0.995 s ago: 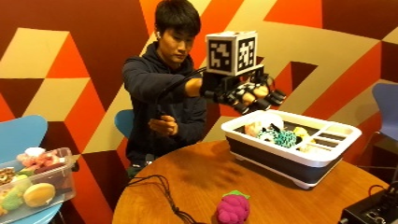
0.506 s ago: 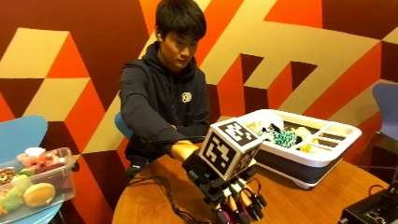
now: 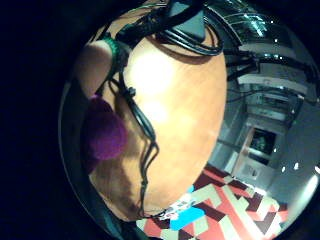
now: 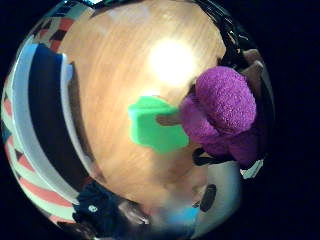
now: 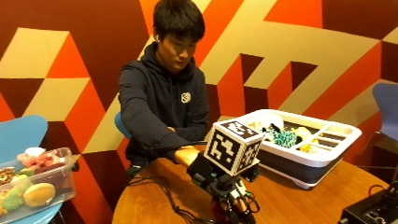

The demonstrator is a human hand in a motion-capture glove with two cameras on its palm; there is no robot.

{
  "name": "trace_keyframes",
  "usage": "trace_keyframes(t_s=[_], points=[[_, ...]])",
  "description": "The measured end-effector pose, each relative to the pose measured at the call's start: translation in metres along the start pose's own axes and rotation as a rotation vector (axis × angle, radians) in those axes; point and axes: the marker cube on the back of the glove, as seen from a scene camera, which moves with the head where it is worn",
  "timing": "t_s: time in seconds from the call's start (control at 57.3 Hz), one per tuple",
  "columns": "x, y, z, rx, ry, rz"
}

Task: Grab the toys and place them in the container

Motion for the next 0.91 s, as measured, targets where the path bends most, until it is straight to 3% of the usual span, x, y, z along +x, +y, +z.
trace_keyframes(t_s=[0.227, 0.472, 0.699, 0.803, 0.908], points=[[-0.002, 0.029, -0.024, 0.040, -0.147, -0.010], [-0.034, 0.087, -0.141, 0.256, -0.268, -0.091], [-0.121, 0.123, -0.243, 0.442, -0.352, -0.248], [-0.167, 0.123, -0.262, 0.464, -0.407, -0.309], [-0.205, 0.105, -0.260, 0.456, -0.340, -0.270]])
